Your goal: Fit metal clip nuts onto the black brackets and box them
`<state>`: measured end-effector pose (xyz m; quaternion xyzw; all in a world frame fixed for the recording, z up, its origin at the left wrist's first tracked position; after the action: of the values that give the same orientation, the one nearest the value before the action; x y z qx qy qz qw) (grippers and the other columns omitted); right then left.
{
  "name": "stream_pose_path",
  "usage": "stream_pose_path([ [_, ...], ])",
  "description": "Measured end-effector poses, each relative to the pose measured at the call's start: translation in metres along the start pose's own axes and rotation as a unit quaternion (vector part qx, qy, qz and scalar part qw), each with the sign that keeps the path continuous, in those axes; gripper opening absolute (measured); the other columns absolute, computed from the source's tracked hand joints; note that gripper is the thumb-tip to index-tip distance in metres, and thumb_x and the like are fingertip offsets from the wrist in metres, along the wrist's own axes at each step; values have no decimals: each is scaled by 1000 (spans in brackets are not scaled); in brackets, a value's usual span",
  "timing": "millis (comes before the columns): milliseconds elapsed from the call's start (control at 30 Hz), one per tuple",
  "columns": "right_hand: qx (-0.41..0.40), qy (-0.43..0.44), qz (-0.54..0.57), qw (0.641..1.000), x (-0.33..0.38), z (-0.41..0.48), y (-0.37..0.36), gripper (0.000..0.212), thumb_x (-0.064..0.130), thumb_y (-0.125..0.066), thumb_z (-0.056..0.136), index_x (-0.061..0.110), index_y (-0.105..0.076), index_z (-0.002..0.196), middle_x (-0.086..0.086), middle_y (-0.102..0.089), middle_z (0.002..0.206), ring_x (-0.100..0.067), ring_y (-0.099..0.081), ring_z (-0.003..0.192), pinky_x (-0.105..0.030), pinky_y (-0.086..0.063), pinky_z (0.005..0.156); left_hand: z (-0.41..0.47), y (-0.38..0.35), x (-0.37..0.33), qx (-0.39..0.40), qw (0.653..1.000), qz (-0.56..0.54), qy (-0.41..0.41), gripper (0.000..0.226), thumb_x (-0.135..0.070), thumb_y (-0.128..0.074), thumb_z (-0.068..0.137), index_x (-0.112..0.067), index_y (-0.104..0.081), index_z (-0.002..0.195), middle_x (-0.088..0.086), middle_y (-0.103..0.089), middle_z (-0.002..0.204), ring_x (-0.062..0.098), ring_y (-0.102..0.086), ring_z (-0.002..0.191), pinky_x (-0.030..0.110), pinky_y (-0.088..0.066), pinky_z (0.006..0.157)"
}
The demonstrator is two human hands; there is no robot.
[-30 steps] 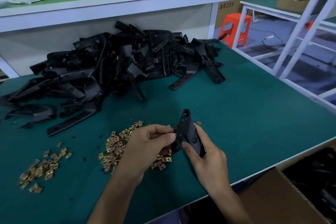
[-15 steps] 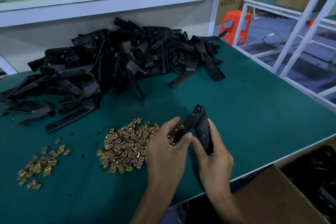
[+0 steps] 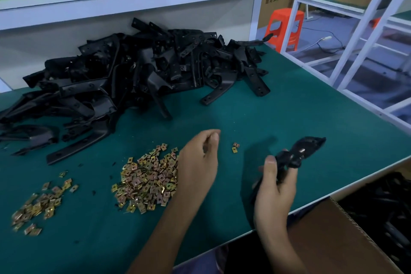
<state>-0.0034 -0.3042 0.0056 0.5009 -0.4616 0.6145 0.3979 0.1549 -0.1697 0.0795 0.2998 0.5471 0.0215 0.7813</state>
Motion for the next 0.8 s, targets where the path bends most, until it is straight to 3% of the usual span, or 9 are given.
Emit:
stream_pose_path([
  [33, 4, -9, 7, 1000, -1, -1, -1, 29, 57, -58, 87, 38, -61, 109, 6, -68, 92, -18, -61, 81, -46, -50, 80, 9, -7, 5, 20, 997, 68, -11, 28, -36, -48, 103, -28, -69, 121, -17, -70, 115, -1, -61, 107, 23, -49, 93],
  [133, 20, -4, -5, 1000, 0, -3, -5, 35, 62, -58, 83, 39, -60, 110, 7, -68, 85, -11, -57, 66, -28, -48, 64, 21, -50, 18, 125, 966, 220, -54, 32, -34, -49, 104, -23, -65, 129, -2, -65, 125, 20, -53, 118, 36, -40, 102],
  [267, 42, 2, -40, 998, -3, -1, -9, 56, 64, -57, 84, 28, -58, 126, 8, -70, 98, -15, -67, 91, -39, -52, 81, 23, -74, 21, 111, 947, 294, -70, 33, -44, -55, 99, -28, -66, 126, -1, -61, 121, 23, -46, 115, 35, -34, 96],
  [367, 69, 10, -73, 995, -2, -3, -15, 57, 61, -59, 82, 36, -55, 133, 23, -69, 111, 1, -65, 99, -25, -47, 83, 28, -76, 17, 96, 955, 272, -65, 21, -41, -60, 96, -31, -69, 113, -5, -62, 114, 21, -47, 112, 33, -32, 92],
  [467, 93, 12, -97, 991, -2, -3, -18, 52, 58, -62, 80, 46, -54, 131, 27, -69, 110, 4, -65, 100, -20, -46, 82, 32, -72, 18, 119, 977, 176, -26, 6, -32, -71, 90, -29, -68, 94, -12, -69, 99, 13, -59, 99, 27, -40, 82],
  [567, 135, 20, -129, 982, -1, -6, -25, 48, 45, -74, 90, 42, -55, 134, 29, -69, 111, 4, -66, 103, -28, -53, 89, 30, -50, 24, 105, 992, -30, 60, 18, -18, -77, 85, -29, -64, 78, -13, -70, 79, 6, -67, 79, 20, -51, 73],
  [667, 183, 59, -185, 964, 4, -12, -36, 51, 39, -72, 91, 39, -54, 139, 34, -68, 114, 9, -64, 107, -21, -51, 92, 21, -21, 23, 90, 972, -199, 89, 15, -15, -71, 92, -29, -75, 90, -8, -75, 90, 9, -71, 88, 19, -55, 75],
  [733, 206, 78, -211, 952, 8, -16, -42, 56, 40, -71, 91, 34, -54, 144, 23, -69, 123, 3, -65, 113, -26, -51, 96, 13, -7, 17, 104, 957, -256, 85, 23, -19, -64, 98, -38, -75, 103, -10, -75, 102, 6, -69, 98, 20, -55, 83],
  [800, 217, 88, -217, 948, 10, -18, -44, 60, 44, -68, 91, 31, -52, 146, 15, -68, 132, -2, -64, 118, -33, -52, 100, 6, 6, 15, 101, 952, -277, 84, 22, -21, -62, 99, -37, -75, 105, -13, -74, 101, 2, -67, 96, 19, -54, 82],
])
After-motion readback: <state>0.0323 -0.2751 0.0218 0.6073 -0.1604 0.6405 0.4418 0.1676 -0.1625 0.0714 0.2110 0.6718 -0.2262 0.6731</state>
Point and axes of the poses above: each hand's wrist, its own z-axis towards the middle knuckle, its own y-axis out of the back of the hand, x = y × z, the point moved 9 cm from there along z, towards the middle knuckle
